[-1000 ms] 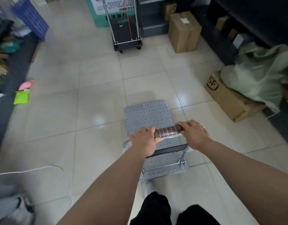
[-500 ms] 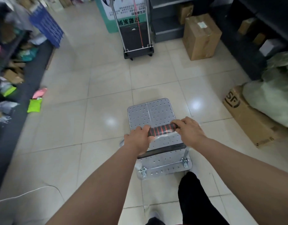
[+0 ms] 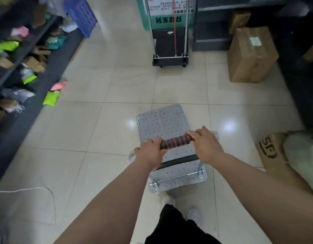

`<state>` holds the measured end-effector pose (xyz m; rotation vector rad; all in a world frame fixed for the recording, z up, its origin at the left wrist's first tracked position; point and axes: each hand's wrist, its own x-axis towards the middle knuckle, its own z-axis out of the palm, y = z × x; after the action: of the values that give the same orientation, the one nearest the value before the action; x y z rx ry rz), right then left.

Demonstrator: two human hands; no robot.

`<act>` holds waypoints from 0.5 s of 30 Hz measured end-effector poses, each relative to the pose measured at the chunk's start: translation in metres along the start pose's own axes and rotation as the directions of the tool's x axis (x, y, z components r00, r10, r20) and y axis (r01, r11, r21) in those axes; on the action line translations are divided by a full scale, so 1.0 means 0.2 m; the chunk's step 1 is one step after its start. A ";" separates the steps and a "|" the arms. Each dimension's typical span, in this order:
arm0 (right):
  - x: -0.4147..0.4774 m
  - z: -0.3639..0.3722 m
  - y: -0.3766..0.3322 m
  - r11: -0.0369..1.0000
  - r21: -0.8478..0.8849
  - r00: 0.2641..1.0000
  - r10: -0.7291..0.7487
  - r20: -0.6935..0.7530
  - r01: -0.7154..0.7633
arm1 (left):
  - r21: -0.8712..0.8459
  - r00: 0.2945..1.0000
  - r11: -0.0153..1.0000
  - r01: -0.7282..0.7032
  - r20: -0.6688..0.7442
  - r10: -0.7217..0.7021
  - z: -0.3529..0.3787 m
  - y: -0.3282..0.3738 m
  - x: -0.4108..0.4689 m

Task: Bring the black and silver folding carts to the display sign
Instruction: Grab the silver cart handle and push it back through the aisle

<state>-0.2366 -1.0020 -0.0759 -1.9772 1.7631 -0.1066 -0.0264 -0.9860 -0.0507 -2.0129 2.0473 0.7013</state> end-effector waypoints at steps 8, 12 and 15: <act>0.57 -0.24 0.21 0.999 0.003 0.996 -0.046 0.074 0.046 | -0.094 0.998 0.994 0.053 -0.036 -0.057 -0.14 0.22 0.46; 0.89 -0.38 0.28 0.998 0.013 0.993 -0.058 0.101 0.056 | -0.113 0.994 0.990 0.082 -0.058 -0.089 -0.25 0.31 0.72; 1.13 -0.50 0.31 0.997 -0.013 0.988 -0.077 0.136 0.079 | -0.140 0.990 0.983 0.121 -0.053 -0.129 -0.34 0.40 0.90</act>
<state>-0.2937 -1.2497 -0.0708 -2.0171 1.6071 0.0180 -0.1030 -1.1796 -0.0572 -2.2433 1.9323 0.7825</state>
